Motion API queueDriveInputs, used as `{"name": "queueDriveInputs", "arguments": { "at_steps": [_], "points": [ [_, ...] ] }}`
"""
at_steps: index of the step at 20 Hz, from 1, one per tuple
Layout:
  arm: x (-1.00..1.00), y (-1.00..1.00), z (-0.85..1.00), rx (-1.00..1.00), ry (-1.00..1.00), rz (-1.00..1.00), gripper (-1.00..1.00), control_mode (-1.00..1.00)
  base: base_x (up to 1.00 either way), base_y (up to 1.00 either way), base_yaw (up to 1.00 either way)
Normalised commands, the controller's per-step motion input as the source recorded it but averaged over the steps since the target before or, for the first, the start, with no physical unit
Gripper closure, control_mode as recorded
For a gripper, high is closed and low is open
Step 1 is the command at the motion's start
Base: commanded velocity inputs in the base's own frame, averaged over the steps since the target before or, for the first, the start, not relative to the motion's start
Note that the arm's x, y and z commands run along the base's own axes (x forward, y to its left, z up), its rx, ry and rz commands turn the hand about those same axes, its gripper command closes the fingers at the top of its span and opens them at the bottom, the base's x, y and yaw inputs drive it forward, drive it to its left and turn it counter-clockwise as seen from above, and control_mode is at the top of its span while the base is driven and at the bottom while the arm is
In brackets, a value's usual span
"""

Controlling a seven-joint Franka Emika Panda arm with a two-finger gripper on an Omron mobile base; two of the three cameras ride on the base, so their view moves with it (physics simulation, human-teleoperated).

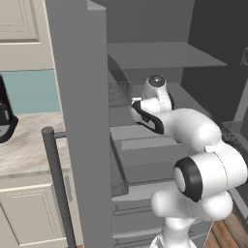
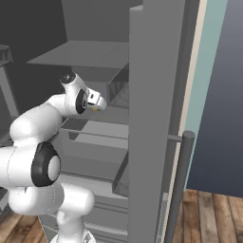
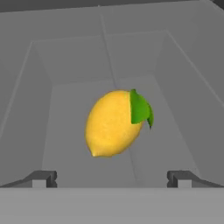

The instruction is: Grab the garlic and lemon from the fridge, place them in the blender, close the lid, and turn on the blender to create a marinade.

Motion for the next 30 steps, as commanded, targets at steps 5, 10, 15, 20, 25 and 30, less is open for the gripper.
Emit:
{"name": "queueDriveInputs", "arguments": {
  "at_steps": [5, 10, 15, 20, 25, 30],
  "points": [
    [0.57, 0.0, -0.17, 0.0, 0.05, 0.0, -1.0, -1.0, 0.0, 0.0, 0.0],
    [0.52, 0.0, -0.24, 0.0, 0.07, 0.0, -1.0, -1.0, 0.0, 0.0, 0.0],
    [0.18, 0.0, -0.34, 0.0, 0.04, 0.0, -1.0, -1.0, 0.0, 0.0, 0.0],
    [-0.27, 0.0, -0.4, 0.0, 0.0, 0.0, -1.0, -1.0, 0.0, 0.0, 0.0],
    [-0.08, 0.0, -0.09, 0.0, 0.0, 0.0, -1.0, -1.0, 0.0, 0.0, 0.0],
    [-0.01, 0.0, -0.32, 0.0, 0.0, 0.0, 1.0, -1.0, 0.0, 0.0, 0.0]
  ]
}}
